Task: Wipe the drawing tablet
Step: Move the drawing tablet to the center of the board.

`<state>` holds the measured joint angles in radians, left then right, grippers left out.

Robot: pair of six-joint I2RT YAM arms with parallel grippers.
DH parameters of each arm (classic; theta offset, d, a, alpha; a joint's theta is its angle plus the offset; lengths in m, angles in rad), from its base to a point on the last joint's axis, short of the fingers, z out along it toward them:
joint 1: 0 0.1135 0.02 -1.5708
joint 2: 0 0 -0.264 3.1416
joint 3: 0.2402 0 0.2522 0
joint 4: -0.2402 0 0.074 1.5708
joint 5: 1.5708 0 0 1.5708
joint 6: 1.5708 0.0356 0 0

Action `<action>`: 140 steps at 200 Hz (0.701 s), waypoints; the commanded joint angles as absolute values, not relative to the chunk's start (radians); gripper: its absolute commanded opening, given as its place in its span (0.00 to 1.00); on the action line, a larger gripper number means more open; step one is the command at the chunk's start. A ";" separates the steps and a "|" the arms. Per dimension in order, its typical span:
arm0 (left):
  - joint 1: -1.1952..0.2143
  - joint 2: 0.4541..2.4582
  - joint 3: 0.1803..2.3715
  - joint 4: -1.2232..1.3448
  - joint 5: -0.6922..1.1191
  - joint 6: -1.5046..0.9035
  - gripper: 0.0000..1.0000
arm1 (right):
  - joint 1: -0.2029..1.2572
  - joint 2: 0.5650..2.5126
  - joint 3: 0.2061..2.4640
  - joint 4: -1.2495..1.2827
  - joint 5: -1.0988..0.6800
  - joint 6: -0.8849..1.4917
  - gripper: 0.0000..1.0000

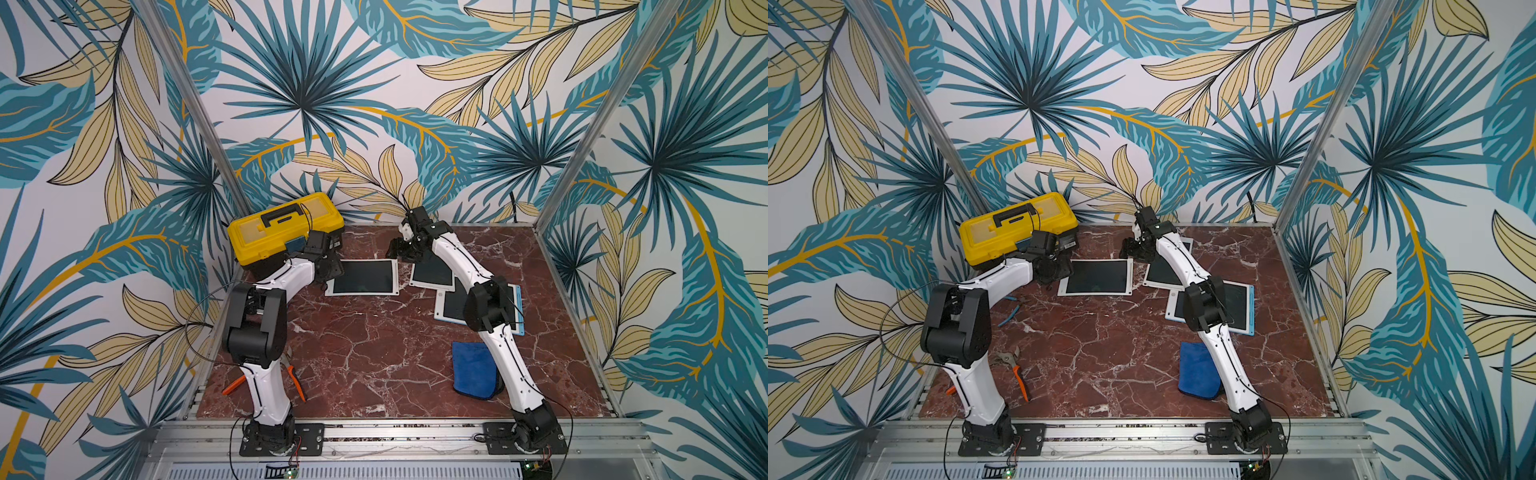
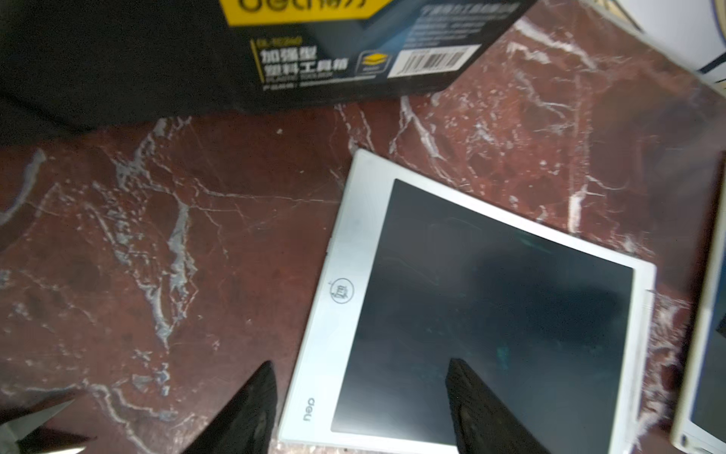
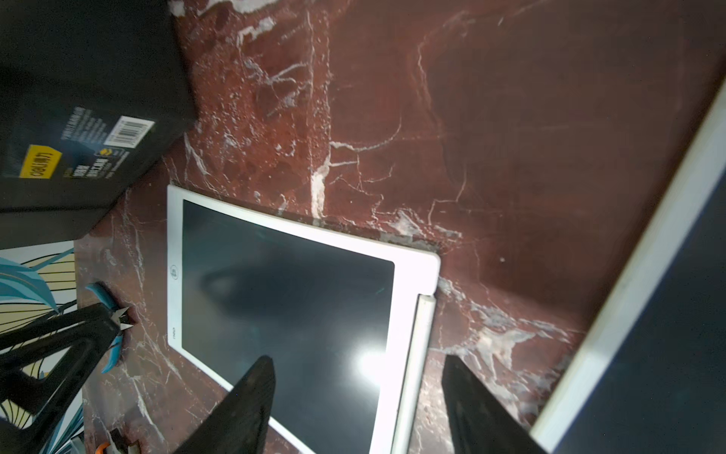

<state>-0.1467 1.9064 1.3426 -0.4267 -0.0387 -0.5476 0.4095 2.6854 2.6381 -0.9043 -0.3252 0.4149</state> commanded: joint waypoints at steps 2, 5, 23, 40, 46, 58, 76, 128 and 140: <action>-0.141 1.906 1.395 -0.409 -0.111 -0.564 0.71 | 0.419 2.663 2.601 -0.819 -0.335 0.409 0.70; -0.141 1.908 1.395 -0.405 -0.115 -0.565 0.72 | 0.419 2.663 2.601 -0.813 -0.330 0.408 0.71; -0.140 1.927 1.409 -0.399 -0.129 -0.561 0.72 | 0.419 2.669 2.605 -0.794 -0.297 0.410 0.73; -0.131 1.952 1.422 -0.396 -0.111 -0.573 0.72 | 0.417 2.681 2.604 -0.770 -0.291 0.426 0.73; -0.128 1.960 1.425 -0.392 -0.103 -0.579 0.72 | 0.416 2.688 2.604 -0.760 -0.293 0.433 0.73; -0.121 1.976 1.427 -0.381 -0.081 -0.590 0.72 | 0.416 2.699 2.605 -0.746 -0.293 0.441 0.73; -0.115 1.998 1.435 -0.379 -0.066 -0.598 0.72 | 0.415 2.715 2.606 -0.736 -0.301 0.452 0.73; -0.112 2.025 1.438 -0.379 -0.066 -0.598 0.72 | 0.414 2.735 2.597 -0.776 -0.293 0.451 0.72; -0.112 2.032 1.440 -0.379 -0.040 -0.600 0.72 | 0.414 2.732 2.581 -0.775 -0.298 0.454 0.72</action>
<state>-0.1192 2.0224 1.4124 -0.3897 -0.0677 -0.5926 0.4129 2.7102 2.6118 -0.7578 -0.3069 0.4416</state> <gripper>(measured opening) 0.717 0.724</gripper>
